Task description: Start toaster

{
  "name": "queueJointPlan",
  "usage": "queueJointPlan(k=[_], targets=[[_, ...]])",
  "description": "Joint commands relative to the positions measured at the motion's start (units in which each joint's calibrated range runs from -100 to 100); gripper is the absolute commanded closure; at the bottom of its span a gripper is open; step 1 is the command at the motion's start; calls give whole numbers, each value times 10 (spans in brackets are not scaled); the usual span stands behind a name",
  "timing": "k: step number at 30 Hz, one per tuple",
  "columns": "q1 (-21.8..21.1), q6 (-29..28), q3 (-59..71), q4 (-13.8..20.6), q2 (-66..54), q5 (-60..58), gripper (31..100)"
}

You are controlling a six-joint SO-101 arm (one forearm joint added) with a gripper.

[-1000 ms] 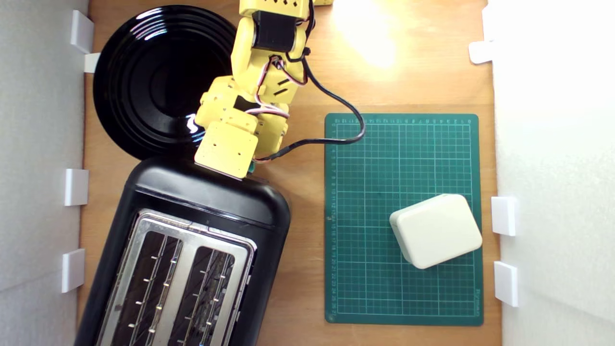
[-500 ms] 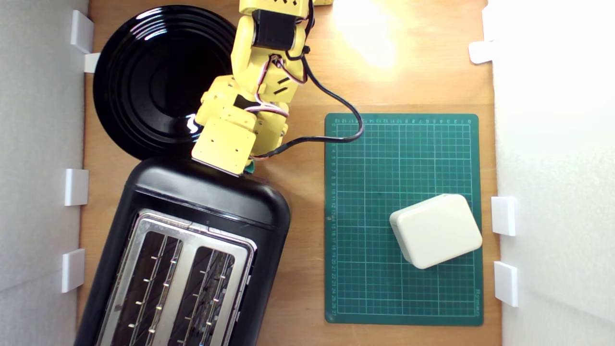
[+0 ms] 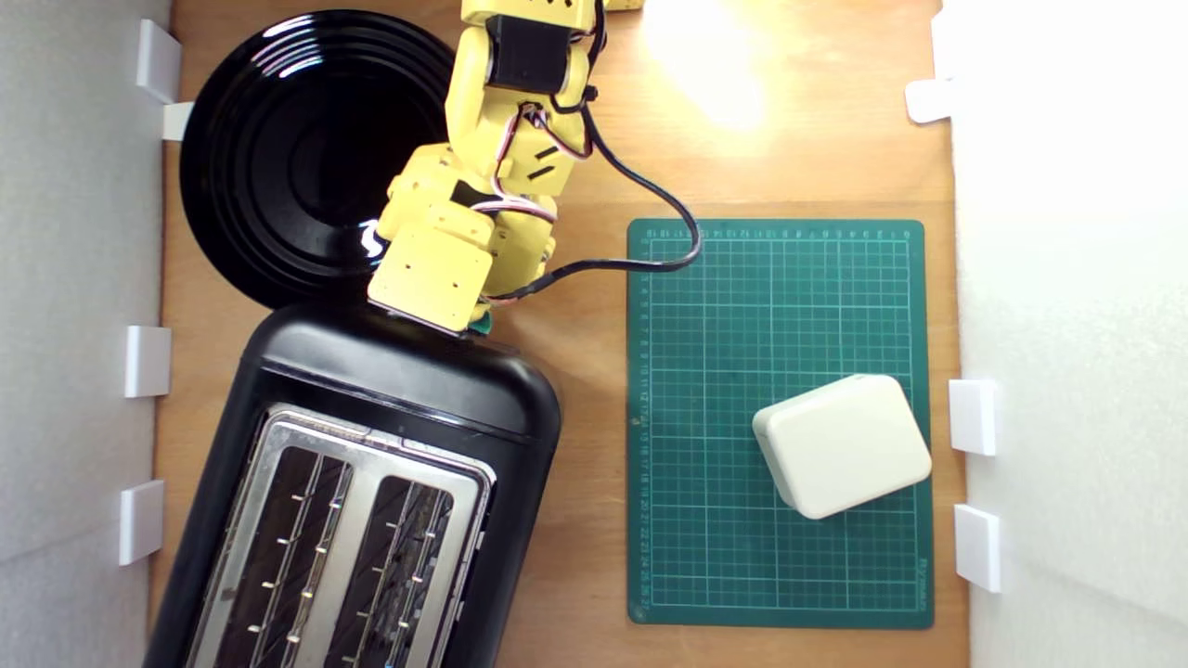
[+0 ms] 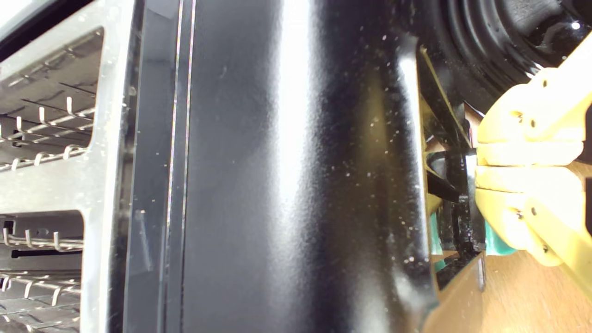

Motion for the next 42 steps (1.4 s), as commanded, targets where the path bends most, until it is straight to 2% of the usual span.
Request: queueJointPlan(k=[1,18,27,30,36,42], targets=[[-1,1,-1,0,-11,-31,989],[1,3,86,-5,-123,-32,989],[-1,3,87,0,-309,-26,989],[-1,18,115,0,-387,-25,989],[-2,46,268,0,-586,-25,989],[-2,44,400,-10,-756,-25,989]])
